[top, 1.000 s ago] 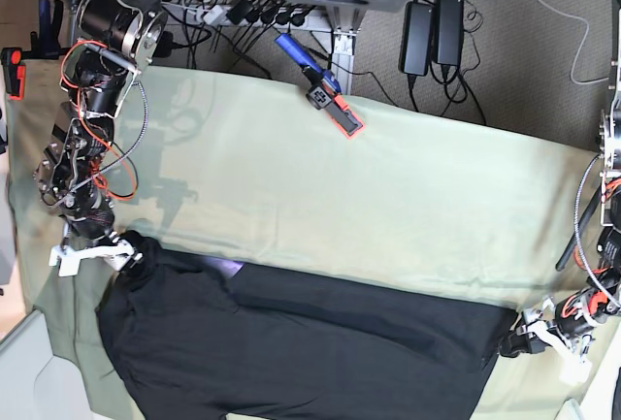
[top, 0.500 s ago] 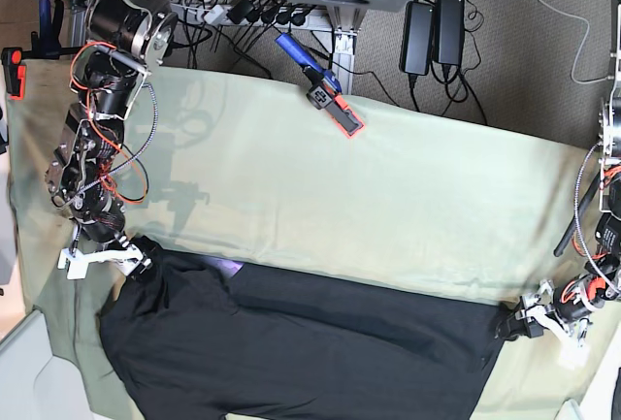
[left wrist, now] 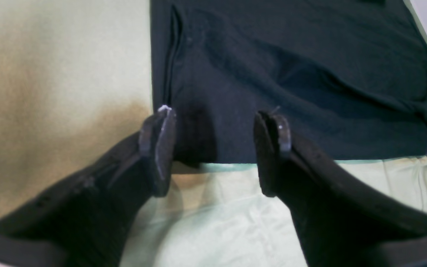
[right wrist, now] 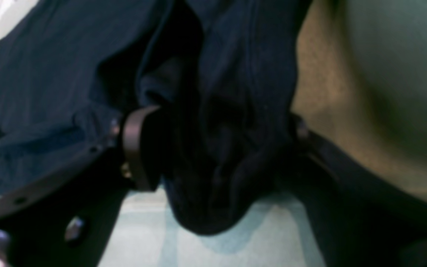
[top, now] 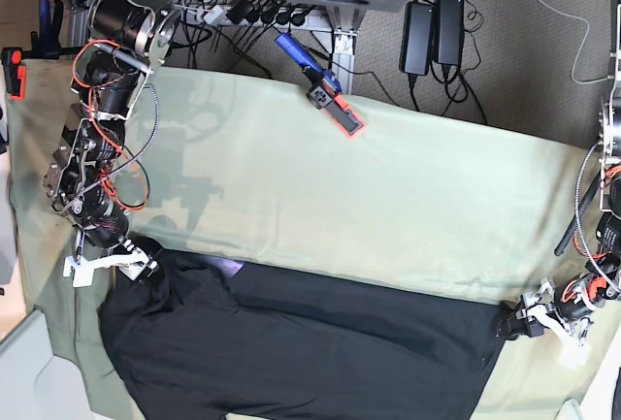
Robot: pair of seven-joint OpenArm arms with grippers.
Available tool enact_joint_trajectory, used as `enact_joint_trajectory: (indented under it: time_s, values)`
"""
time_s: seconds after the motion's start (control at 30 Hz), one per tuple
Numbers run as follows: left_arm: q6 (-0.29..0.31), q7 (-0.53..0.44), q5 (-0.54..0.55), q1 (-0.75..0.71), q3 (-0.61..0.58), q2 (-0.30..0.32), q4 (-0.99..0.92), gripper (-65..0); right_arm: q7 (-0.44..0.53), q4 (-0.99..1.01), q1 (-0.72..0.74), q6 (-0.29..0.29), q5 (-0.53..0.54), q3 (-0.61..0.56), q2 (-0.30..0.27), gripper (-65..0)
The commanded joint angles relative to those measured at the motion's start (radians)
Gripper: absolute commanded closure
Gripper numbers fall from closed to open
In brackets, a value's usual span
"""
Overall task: Fold the T-shirt properly
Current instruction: 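Lower the folded shirt edge and hold it with both grippers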
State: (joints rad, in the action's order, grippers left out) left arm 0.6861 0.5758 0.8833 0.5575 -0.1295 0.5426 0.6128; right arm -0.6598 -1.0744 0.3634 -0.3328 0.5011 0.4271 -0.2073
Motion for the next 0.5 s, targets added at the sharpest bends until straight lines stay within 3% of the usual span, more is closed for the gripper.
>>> enact_joint_trajectory:
  time_s: [0.0,0.27,0.47]
  values:
    - [0.012,-0.017,0.018,0.032,0.006,0.016,0.013,-37.2,0.011,-0.02,0.027,-0.05,0.016,0.001,-0.008,-42.4]
    - [0.012,-0.018,0.006,0.027,0.006,-0.004,0.013,-37.2,0.012,-0.02,0.027,-0.05,0.016,0.001,-0.006,-42.3]
    - [0.0,-0.117,-0.173,0.021,0.006,-0.027,0.012,-37.2,0.011,-0.02,0.026,-0.05,0.015,0.001,-0.006,-42.3]
